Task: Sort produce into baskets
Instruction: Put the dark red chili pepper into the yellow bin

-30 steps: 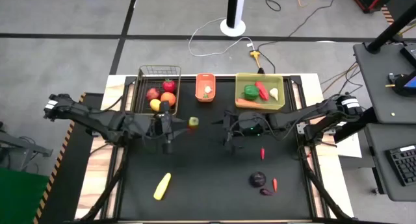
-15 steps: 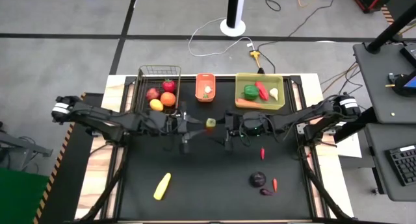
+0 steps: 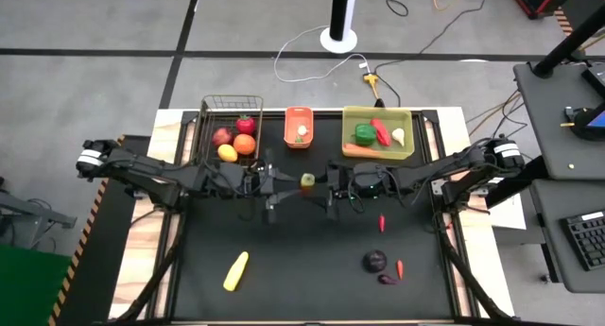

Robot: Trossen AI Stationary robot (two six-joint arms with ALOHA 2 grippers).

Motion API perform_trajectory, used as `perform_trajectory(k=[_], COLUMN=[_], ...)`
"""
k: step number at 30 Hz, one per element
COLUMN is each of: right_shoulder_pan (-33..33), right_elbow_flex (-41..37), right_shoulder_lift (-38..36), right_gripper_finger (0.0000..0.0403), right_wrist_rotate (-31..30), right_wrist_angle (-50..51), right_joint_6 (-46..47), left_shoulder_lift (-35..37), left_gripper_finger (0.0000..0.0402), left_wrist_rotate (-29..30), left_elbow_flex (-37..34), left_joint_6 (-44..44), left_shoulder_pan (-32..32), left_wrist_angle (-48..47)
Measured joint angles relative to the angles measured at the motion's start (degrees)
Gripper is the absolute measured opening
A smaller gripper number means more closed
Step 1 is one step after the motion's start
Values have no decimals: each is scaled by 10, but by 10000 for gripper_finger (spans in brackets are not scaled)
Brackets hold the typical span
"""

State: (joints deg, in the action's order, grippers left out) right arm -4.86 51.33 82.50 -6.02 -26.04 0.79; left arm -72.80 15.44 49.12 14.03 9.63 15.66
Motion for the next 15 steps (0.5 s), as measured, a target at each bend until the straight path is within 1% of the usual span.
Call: perform_trajectory(k=[9, 12, 15], right_shoulder_pan=[0, 0, 1], right_elbow_flex=[2, 3, 3], right_shoulder_lift=[0, 0, 0], right_gripper_finger=[131, 111, 103], right_wrist_rotate=[0, 0, -3], right_wrist_angle=[1, 2, 2], right_joint_6=[-8, -9, -9], left_shoulder_lift=[-1, -1, 0], left_gripper_finger=[86, 86, 96], left_wrist_rotate=[-2, 1, 20], left_elbow_flex=[0, 0, 0], left_joint_6=[-8, -13, -27], left_shoulder_pan=[0, 1, 1], left_wrist_angle=[0, 1, 0])
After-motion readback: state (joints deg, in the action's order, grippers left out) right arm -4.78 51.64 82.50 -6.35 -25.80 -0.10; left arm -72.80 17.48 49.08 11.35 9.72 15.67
